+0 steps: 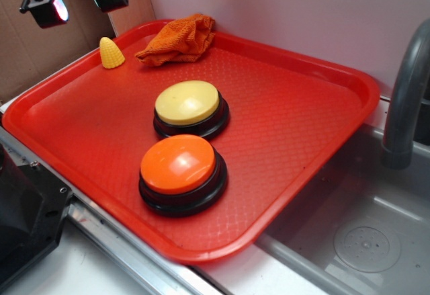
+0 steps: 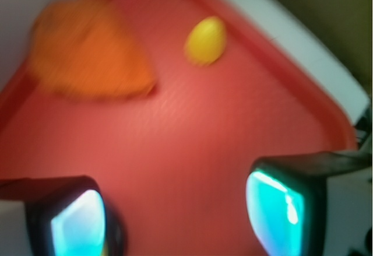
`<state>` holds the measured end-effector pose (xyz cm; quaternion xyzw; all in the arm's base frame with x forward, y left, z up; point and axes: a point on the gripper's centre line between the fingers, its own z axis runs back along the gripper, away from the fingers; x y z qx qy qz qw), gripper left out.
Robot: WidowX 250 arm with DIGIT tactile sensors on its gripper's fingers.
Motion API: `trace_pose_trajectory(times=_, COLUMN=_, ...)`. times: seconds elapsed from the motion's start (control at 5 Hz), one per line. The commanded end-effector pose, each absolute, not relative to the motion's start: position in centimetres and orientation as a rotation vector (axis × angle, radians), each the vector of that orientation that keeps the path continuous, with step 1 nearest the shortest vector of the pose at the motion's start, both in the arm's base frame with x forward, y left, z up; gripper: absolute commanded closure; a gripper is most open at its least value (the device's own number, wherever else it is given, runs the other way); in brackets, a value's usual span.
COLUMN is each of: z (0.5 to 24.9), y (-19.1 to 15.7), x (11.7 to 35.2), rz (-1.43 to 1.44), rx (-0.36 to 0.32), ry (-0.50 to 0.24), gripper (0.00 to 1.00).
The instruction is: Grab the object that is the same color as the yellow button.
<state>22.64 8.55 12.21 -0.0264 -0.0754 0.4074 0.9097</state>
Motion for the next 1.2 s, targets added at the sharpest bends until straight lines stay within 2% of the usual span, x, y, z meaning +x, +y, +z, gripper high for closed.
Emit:
trace_pose_trajectory(times=0.0, z=11.2, y=12.1, x=24.0, rz=0.981, rx=-0.01, ry=-0.224, gripper=0.0)
trace_pose_trajectory(times=0.2, z=10.4, y=13.9, x=24.7, rz=1.045, rx=0.017, ry=-0.248, gripper=0.0)
trace_pose_trajectory(times=0.4, z=9.3, y=15.0, x=26.0, rz=1.066, rx=0.011, ry=-0.239, gripper=0.0)
trace_pose_trajectory(times=0.6, z=8.2, y=16.2, x=26.7, rz=1.117, rx=0.066, ry=-0.228, gripper=0.0)
trace_pose_trajectory(times=0.8, z=7.0, y=17.0, x=26.3, rz=1.14, rx=0.08, ry=-0.203, gripper=0.0)
trace_pose_trajectory(times=1.0, z=5.5, y=17.5, x=26.0, rz=1.156, rx=0.065, ry=-0.171, gripper=0.0)
